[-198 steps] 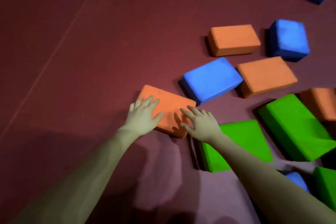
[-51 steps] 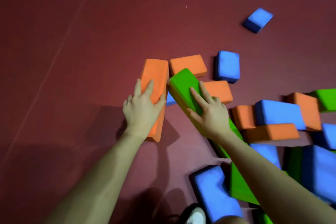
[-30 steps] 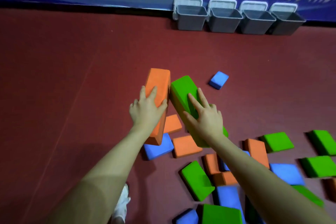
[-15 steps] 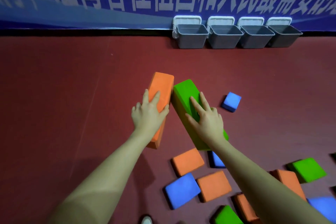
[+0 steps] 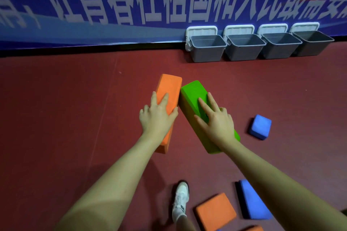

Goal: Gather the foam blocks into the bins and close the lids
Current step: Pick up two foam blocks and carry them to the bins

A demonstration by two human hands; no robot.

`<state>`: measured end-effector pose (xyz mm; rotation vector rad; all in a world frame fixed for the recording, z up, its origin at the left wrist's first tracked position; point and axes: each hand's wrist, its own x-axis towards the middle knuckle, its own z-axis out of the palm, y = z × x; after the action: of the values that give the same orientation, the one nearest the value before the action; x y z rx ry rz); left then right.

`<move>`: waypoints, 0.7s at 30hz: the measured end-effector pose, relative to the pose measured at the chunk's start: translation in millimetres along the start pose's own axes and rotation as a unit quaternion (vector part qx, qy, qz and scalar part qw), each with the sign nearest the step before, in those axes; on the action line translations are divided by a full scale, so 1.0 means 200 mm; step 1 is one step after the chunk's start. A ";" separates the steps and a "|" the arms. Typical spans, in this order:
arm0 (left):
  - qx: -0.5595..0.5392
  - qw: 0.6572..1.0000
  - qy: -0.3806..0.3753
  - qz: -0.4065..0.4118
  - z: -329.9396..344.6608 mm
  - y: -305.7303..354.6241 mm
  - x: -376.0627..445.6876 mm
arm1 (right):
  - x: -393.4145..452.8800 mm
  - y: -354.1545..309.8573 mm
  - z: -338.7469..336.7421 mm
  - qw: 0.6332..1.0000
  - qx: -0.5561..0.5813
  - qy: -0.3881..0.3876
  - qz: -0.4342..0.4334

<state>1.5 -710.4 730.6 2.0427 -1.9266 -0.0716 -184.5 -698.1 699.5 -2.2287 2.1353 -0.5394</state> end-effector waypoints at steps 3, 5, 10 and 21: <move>-0.007 1.000 -0.009 -0.002 0.06 0.06 0.39 | 0.39 0.06 0.05 1.000 -0.001 -0.006 0.006; -0.009 1.000 -0.010 0.001 0.10 0.11 0.65 | 0.65 0.11 0.06 1.000 0.001 -0.005 0.005; -0.017 1.000 -0.005 0.002 0.16 0.23 1.20 | 1.24 0.24 0.08 1.000 -0.003 0.010 0.007; -0.048 0.998 -0.007 0.033 0.48 0.43 2.47 | 2.46 0.49 0.30 0.998 -0.014 0.049 0.048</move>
<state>-65.3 -1215.9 756.7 1.9201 -1.9570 -0.1605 -258.4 -1196.6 736.4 -2.1426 2.2967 -0.6318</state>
